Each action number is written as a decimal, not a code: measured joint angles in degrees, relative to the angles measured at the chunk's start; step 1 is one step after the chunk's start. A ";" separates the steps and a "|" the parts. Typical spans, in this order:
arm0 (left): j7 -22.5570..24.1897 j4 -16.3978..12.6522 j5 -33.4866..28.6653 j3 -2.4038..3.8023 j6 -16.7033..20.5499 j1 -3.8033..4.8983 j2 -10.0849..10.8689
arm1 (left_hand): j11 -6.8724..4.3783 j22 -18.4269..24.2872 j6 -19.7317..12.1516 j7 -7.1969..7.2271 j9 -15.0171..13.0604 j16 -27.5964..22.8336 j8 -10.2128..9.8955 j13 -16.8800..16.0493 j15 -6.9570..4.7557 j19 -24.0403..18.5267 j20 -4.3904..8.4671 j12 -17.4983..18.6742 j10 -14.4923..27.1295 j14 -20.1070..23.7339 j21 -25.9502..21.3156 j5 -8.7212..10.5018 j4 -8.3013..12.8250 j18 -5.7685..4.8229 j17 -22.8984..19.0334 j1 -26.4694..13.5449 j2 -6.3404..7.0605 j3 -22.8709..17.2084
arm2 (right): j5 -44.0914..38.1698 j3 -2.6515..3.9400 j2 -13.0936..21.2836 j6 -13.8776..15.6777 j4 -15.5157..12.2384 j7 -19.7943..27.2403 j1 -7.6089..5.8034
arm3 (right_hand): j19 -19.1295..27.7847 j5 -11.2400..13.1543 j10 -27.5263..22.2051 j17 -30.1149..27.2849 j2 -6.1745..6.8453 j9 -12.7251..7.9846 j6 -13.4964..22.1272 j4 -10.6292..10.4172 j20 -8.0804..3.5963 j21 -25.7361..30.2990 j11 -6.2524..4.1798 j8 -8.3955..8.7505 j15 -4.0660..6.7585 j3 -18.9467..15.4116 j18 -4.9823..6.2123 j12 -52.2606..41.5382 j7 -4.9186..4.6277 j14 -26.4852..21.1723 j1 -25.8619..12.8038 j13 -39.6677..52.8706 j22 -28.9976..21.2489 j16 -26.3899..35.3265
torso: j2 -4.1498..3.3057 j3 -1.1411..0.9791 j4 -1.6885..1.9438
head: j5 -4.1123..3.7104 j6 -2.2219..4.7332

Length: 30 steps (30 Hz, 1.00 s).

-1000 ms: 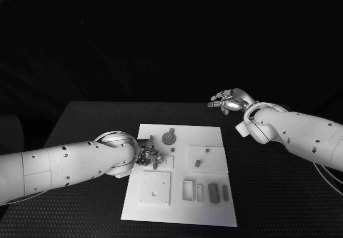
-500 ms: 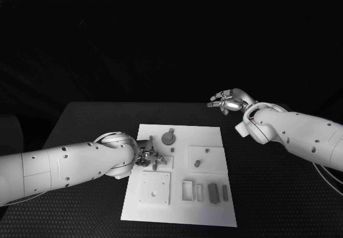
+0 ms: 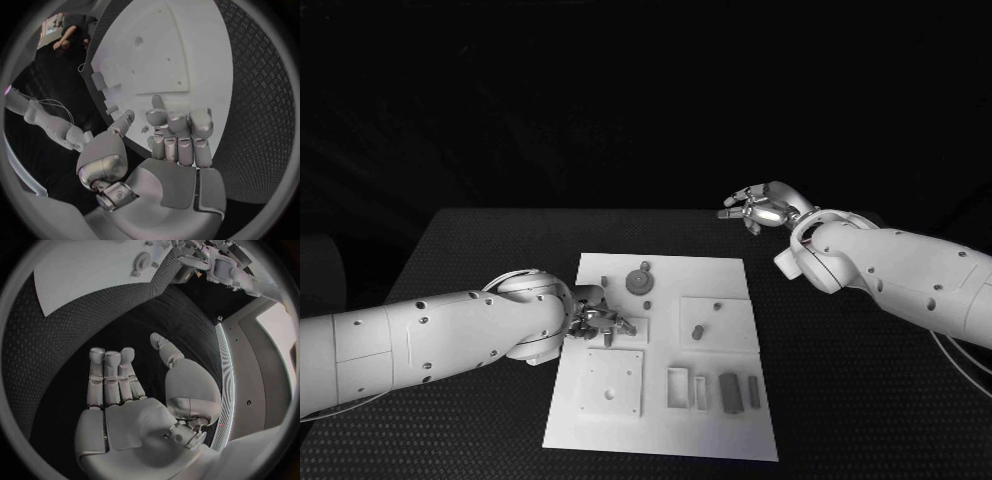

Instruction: Assemble the parts on the task board

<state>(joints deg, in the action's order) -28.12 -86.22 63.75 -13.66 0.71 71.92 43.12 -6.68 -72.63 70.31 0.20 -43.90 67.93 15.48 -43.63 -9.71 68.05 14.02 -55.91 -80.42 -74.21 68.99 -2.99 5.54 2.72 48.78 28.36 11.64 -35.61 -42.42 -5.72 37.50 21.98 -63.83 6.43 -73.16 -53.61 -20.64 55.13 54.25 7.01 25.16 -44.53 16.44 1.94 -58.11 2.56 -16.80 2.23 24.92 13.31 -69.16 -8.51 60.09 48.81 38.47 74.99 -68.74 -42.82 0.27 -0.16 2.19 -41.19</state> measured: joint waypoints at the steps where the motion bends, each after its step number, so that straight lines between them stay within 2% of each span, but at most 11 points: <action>1: 0.05 -0.06 -0.11 0.00 0.00 0.15 0.16 | 0.00 0.00 -0.31 -0.07 0.00 0.00 0.00 0.00 0.00 0.00 0.00 0.00 0.00 0.00 0.00 0.00 -0.15 0.00 0.00 0.05 0.06 -0.15 | 0.00 0.00 -0.03 0.00 0.11 0.00 0.05 | 0.00 0.00 0.00 0.00 0.00 0.00 0.00 0.00 0.00 0.00 0.00 0.00 0.00 0.00 0.00 0.00 0.00 0.00 0.00 0.00 0.00 0.00 | 0.02 0.00 0.00 | -0.01 0.07; 3: 0.18 -0.07 -0.52 0.07 -0.05 0.94 0.41 | -0.07 0.10 -0.85 -0.19 0.00 0.00 0.00 0.03 -0.21 0.00 0.00 0.00 0.07 0.21 0.00 0.00 -0.15 0.06 0.00 0.53 0.43 -0.15 | 0.01 0.00 -0.06 -0.01 0.22 0.00 0.11 | 0.00 0.00 0.00 0.00 0.00 0.00 0.00 0.00 0.00 0.00 0.00 0.00 0.00 0.00 0.01 0.00 0.00 0.00 0.00 -0.05 0.00 0.00 | 0.04 0.00 0.00 | -0.02 0.16; 8: 0.55 1.00 -2.00 0.64 -0.53 4.27 0.81 | 0.88 0.41 -2.62 -1.00 0.29 -0.31 -0.91 0.23 -0.51 -0.41 -0.42 0.00 0.38 0.53 -0.34 0.00 2.00 0.37 -0.05 3.97 -2.03 0.38 | 0.01 0.00 -0.15 -0.02 0.49 0.00 0.19 | 0.00 0.00 0.00 0.00 0.00 -0.05 0.07 0.00 0.00 0.00 0.00 0.00 0.00 0.00 0.01 0.00 -0.07 0.00 0.00 -0.05 0.00 0.00 | 0.07 -0.01 0.00 | 0.03 0.52; 9: 0.66 1.63 -2.37 1.05 -0.68 4.71 0.91 | 1.08 0.49 -3.07 -1.10 0.39 -0.59 -1.24 0.30 -0.50 -0.45 -0.43 0.00 0.59 0.54 -0.68 0.00 2.49 0.39 -0.10 4.49 -2.55 0.87 | 0.02 0.00 -0.17 -0.02 0.55 0.00 0.20 | 0.00 0.00 0.00 0.00 0.00 -0.05 0.08 0.00 0.00 0.00 0.00 0.00 0.00 0.00 0.00 0.00 -0.08 0.00 0.00 -0.05 0.00 0.00 | 0.07 -0.02 0.00 | 0.04 0.62; 11: 0.78 2.90 -2.97 2.35 -0.90 5.03 0.94 | 1.51 0.72 -4.62 -1.41 0.76 -0.90 -2.17 0.44 -0.52 -1.05 -0.59 0.32 0.99 0.95 -0.89 0.00 3.56 0.39 -0.23 5.50 -3.56 1.40 | 0.02 0.00 -0.19 -0.03 0.60 0.00 0.23 | 0.00 0.00 0.00 0.00 0.00 -0.05 0.08 0.00 0.00 0.00 0.00 0.00 0.00 0.00 0.00 0.00 -0.08 0.00 0.00 -0.05 0.00 0.00 | 0.07 -0.04 0.01 | 0.05 0.73; 13: 0.96 3.89 -3.56 2.72 -0.98 5.71 0.91 | 1.80 0.86 -4.93 -1.44 0.93 -1.21 -2.44 0.54 -0.40 -1.18 -0.57 0.34 1.07 1.08 -1.34 0.00 4.11 0.37 -0.36 6.32 -4.25 1.88 | 0.03 0.00 -0.20 -0.03 0.65 0.00 0.24 | 0.00 0.00 0.00 0.00 0.00 -0.05 0.08 0.00 0.00 0.00 0.00 0.00 0.00 0.00 0.01 0.00 -0.08 0.00 0.00 -0.05 0.00 0.00 | 0.07 -0.04 0.01 | 0.06 0.88; 18: 1.43 7.06 -4.51 3.13 -1.22 6.12 -0.91 | 2.60 1.20 -7.08 -1.95 1.40 -1.80 -3.54 0.71 0.20 -1.66 -0.84 0.67 1.72 1.66 -1.80 0.00 4.91 0.35 -0.55 7.49 -5.11 2.69 | 0.03 0.00 -0.32 -0.04 0.74 0.00 0.28 | 0.00 0.00 0.00 0.01 0.00 -0.05 0.08 0.00 0.00 0.00 0.00 0.00 0.00 0.00 0.01 0.00 -0.08 0.00 0.00 -0.04 0.00 -0.21 | -0.01 -0.03 0.01 | 0.10 1.22; 20: 1.65 8.96 -4.66 3.14 -1.41 6.13 -2.14 | 2.92 1.33 -7.73 -2.10 1.55 -1.92 -3.89 0.79 0.41 -1.95 -0.93 0.75 2.03 1.87 -2.07 0.00 4.92 0.35 -0.65 7.61 -5.23 2.69 | 0.04 0.00 -0.32 -0.04 0.74 0.00 0.29 | 0.00 0.00 0.00 0.01 0.00 -0.05 0.08 0.00 0.00 0.00 0.00 0.00 0.00 0.00 0.00 0.00 -0.09 0.00 0.00 -0.09 0.00 -0.21 | -0.04 -0.01 0.01 | 0.10 1.36; 21: 1.73 9.79 -4.67 3.14 -1.50 6.13 -2.62 | 3.21 1.45 -8.69 -2.82 1.64 -2.28 -4.00 0.89 0.69 -2.22 -1.19 1.05 2.33 2.15 -2.42 0.00 4.82 0.33 -0.72 7.61 -5.23 2.79 | 0.04 0.00 -0.33 -0.04 0.74 0.00 0.29 | 0.00 0.00 0.00 0.01 0.00 -0.05 0.09 0.00 0.00 0.00 0.00 0.00 0.00 0.00 0.01 0.00 -0.09 0.00 0.00 -0.10 0.00 -0.21 | -0.05 -0.01 0.01 | 0.10 1.40; 24: 2.00 12.80 -4.51 3.12 -1.83 6.13 -4.21 | 3.51 1.58 -9.94 -2.96 1.91 -2.34 -4.76 0.90 0.91 -2.36 -1.14 1.12 2.63 2.37 -2.49 0.00 4.50 0.32 -0.73 7.61 -5.23 3.10 | 0.04 0.00 -0.38 -0.05 0.77 0.00 0.30 | 0.00 0.00 0.00 -0.04 0.00 -0.05 0.09 0.00 0.00 0.00 0.00 0.00 0.00 0.00 0.00 -0.22 -0.09 0.00 0.00 -0.10 0.00 -0.21 | -0.07 0.01 0.01 | 0.05 1.48; 30: 2.53 18.45 -3.33 2.96 -2.29 6.05 -7.16 | 3.82 1.66 -10.57 -3.39 2.01 -2.66 -4.84 0.90 0.95 -2.77 -1.32 1.12 2.94 2.77 -2.77 -0.01 4.19 0.26 -0.73 7.61 -5.23 3.41 | 0.05 0.00 -0.46 -0.06 0.86 0.00 0.30 | 0.00 0.00 0.00 -0.05 0.00 -0.10 0.10 0.00 0.00 0.00 0.00 0.00 0.00 0.00 0.00 -0.22 -0.10 0.00 0.00 -0.09 0.00 -0.21 | -0.10 0.05 0.01 | -0.04 1.62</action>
<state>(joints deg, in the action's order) -25.59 -67.77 60.42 -10.70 -1.58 77.97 35.96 -2.86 -70.97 59.74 -3.19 -41.89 65.27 10.64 -42.73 -8.76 65.28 12.69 -54.79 -77.47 -71.44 66.22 -2.99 9.73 2.98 48.05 35.97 6.41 -32.19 -42.37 -5.73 37.04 21.92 -62.97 6.44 -72.86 -53.60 -20.64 55.13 54.21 7.01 25.06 -44.44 16.44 1.95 -58.11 2.56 -16.80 2.22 24.92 13.31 -69.38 -8.61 60.09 48.81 38.38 74.99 -68.96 -42.93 0.32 -0.15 2.14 -39.57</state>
